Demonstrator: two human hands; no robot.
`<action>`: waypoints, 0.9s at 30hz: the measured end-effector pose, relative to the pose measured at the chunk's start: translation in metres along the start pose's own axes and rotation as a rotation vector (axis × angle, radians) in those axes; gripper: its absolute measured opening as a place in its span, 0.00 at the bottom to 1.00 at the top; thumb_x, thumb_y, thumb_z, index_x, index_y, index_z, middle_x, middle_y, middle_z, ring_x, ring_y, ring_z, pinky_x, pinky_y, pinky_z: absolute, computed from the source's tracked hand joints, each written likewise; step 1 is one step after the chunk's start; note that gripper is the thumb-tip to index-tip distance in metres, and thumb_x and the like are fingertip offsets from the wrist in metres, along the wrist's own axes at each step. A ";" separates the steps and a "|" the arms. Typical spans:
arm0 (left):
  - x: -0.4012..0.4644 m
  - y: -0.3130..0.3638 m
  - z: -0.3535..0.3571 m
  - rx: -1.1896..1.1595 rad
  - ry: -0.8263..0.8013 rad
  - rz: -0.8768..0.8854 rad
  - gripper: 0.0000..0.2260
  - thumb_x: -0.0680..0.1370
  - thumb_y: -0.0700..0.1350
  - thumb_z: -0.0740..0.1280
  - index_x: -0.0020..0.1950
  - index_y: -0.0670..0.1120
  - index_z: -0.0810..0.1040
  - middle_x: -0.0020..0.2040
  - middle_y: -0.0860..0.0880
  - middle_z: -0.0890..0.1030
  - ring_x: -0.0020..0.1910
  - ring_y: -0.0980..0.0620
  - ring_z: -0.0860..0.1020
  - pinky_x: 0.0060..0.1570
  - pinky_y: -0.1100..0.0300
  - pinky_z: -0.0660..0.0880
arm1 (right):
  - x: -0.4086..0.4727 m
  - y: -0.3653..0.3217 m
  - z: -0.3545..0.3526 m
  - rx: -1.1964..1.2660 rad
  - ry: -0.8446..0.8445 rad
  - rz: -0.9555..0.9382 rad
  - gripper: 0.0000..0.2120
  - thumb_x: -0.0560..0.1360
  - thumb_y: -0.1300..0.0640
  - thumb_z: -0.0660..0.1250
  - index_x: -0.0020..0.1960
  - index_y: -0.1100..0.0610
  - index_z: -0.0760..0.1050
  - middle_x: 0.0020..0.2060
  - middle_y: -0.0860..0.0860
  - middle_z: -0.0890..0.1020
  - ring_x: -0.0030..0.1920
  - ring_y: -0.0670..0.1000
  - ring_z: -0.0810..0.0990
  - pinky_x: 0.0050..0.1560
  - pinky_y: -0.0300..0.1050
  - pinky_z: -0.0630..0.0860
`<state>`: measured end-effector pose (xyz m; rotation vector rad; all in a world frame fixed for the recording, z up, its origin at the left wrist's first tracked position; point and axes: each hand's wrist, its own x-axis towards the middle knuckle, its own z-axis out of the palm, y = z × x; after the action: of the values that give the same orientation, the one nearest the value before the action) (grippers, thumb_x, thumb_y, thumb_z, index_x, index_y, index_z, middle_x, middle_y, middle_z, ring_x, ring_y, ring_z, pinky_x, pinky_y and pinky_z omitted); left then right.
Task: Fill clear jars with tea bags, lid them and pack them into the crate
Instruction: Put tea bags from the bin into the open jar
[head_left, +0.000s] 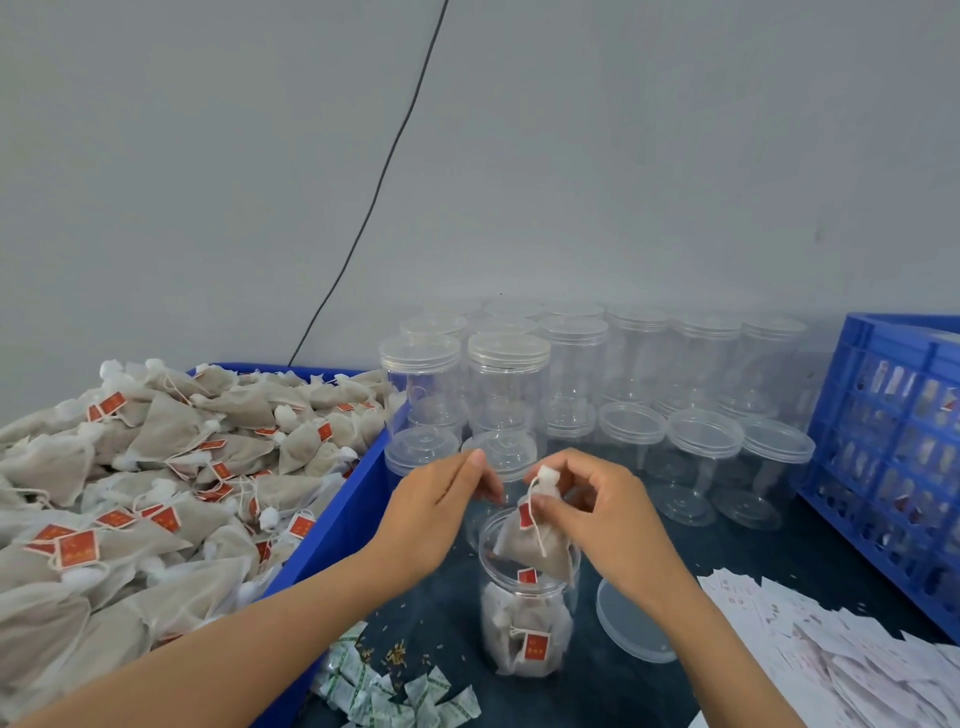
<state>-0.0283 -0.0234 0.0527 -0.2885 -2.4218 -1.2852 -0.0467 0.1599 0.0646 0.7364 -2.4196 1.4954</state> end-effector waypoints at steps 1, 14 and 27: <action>0.001 -0.001 -0.001 -0.026 0.002 -0.013 0.18 0.83 0.47 0.54 0.44 0.47 0.81 0.41 0.53 0.84 0.44 0.60 0.80 0.52 0.64 0.75 | -0.001 0.001 0.004 -0.045 0.001 -0.010 0.10 0.71 0.58 0.73 0.44 0.44 0.76 0.36 0.44 0.82 0.37 0.43 0.79 0.39 0.35 0.76; -0.005 -0.004 0.006 0.466 -0.111 0.313 0.09 0.77 0.46 0.62 0.53 0.53 0.79 0.38 0.63 0.74 0.42 0.67 0.70 0.66 0.65 0.56 | -0.001 0.004 0.008 -0.591 -0.264 -0.310 0.10 0.79 0.51 0.63 0.48 0.56 0.80 0.43 0.44 0.74 0.47 0.45 0.71 0.47 0.37 0.67; -0.001 -0.009 0.002 0.439 -0.356 0.349 0.17 0.74 0.37 0.57 0.49 0.51 0.84 0.48 0.57 0.83 0.52 0.60 0.72 0.69 0.62 0.53 | -0.005 -0.010 0.007 -0.798 -0.653 -0.080 0.21 0.83 0.56 0.48 0.31 0.53 0.61 0.29 0.47 0.67 0.37 0.46 0.69 0.75 0.50 0.46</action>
<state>-0.0310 -0.0264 0.0442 -0.8241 -2.7000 -0.5691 -0.0367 0.1523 0.0668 1.1948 -3.0161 0.1496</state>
